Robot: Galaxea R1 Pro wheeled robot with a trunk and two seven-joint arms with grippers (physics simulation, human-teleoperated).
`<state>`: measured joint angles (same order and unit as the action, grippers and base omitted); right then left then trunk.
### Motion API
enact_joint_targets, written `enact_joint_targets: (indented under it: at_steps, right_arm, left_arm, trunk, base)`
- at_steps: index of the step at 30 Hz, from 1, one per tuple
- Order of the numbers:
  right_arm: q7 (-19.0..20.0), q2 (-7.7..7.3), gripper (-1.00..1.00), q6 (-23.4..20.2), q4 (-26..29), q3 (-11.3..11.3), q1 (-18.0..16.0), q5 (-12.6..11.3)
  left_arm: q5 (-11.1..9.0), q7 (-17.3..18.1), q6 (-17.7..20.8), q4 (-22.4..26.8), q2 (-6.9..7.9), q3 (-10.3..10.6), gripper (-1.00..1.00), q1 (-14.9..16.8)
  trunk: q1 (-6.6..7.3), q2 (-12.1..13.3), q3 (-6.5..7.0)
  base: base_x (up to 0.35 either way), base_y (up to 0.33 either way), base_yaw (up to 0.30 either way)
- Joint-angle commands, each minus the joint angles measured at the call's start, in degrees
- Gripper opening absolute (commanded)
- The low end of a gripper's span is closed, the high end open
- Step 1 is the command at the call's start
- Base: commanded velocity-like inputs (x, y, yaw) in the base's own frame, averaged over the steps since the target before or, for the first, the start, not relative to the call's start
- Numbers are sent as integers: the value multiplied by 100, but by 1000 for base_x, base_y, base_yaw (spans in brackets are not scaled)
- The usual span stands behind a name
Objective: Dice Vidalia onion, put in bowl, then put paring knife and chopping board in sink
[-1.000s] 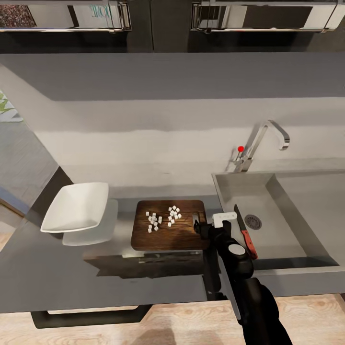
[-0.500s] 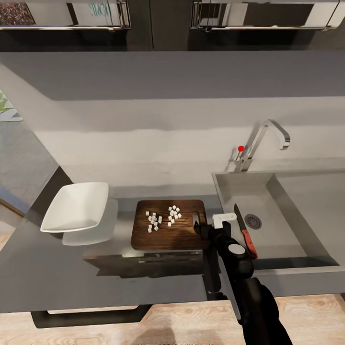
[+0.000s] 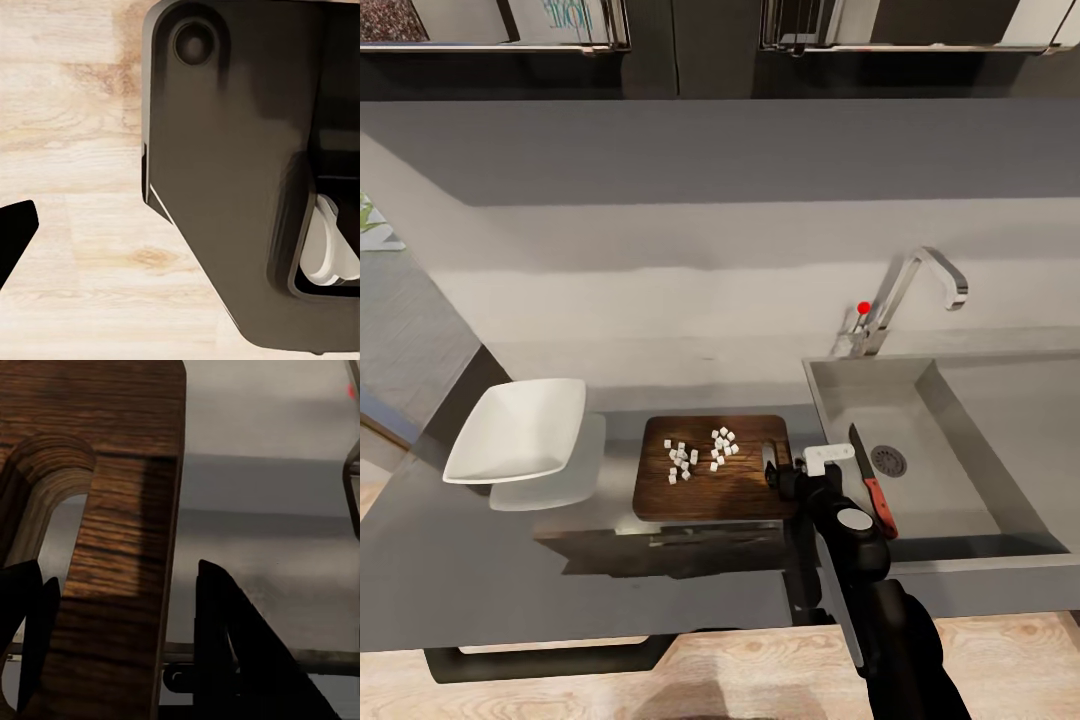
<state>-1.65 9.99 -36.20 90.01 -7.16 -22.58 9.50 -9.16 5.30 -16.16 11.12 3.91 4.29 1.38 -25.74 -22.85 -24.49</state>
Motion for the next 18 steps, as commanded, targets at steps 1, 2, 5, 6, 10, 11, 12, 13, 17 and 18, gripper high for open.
enact_joint_targets:
  at_steps: [1, 2, 5, 6, 10, 11, 12, 13, 17, 18]
  right_arm:
    - [-11, 0, -100, -54, -45, -5, -2, 96]
    - [-11, 0, -100, -54, -45, -5, -3, 96]
    - [-11, 0, -100, -54, -45, -5, -2, 96]
    - [-11, 0, -100, -54, -45, -5, -6, 96]
    - [-11, 0, -100, -48, -45, -5, -4, 96]
    - [-11, 0, -100, -48, -45, -4, -7, 96]
    - [-12, 0, -100, -49, -45, -4, -6, 96]
    - [-12, 0, -100, -51, -45, -1, -6, 96]
    - [-11, 0, -100, -50, -45, -4, -6, 96]
    - [-11, 0, -100, -52, -45, -4, -7, 96]
  left_arm:
    - [-59, 17, -19, -4, 3, 45, 100, 3]
    - [-59, 18, -19, -4, 3, 42, 100, 3]
    - [-59, 19, -19, -4, 4, 41, 100, 3]
    - [-59, 20, -19, -4, 4, 43, 100, 3]
    - [-59, 20, -19, -4, 4, 43, 100, 3]
    - [-59, 21, -19, -4, 4, 41, 100, 3]
    - [-59, 19, -19, -4, 3, 40, 100, 3]
    - [-59, 20, -19, -4, 2, 40, 100, 3]
    - [-59, 17, -19, -4, 4, 45, 100, 3]
    - [-59, 16, -19, -4, 4, 45, 100, 3]
  trunk:
    - [-4, -7, -9]
    - [-4, -7, -9]
    - [-4, -7, -9]
    - [-4, -7, -9]
    - [-4, -7, 7]
    - [-4, -7, 15]
    - [-4, -7, 24]
    - [-4, -7, 32]
    - [-4, -7, 68]
    - [-4, -7, 77]
  base:
    - [0, 0, 0]
    - [0, 0, 0]
    - [0, 0, 0]
    - [0, 0, 0]
    - [0, 0, 0]
    - [0, 0, 0]
    - [0, 0, 0]
    - [0, 0, 0]
    - [0, 0, 0]
    - [0, 0, 0]
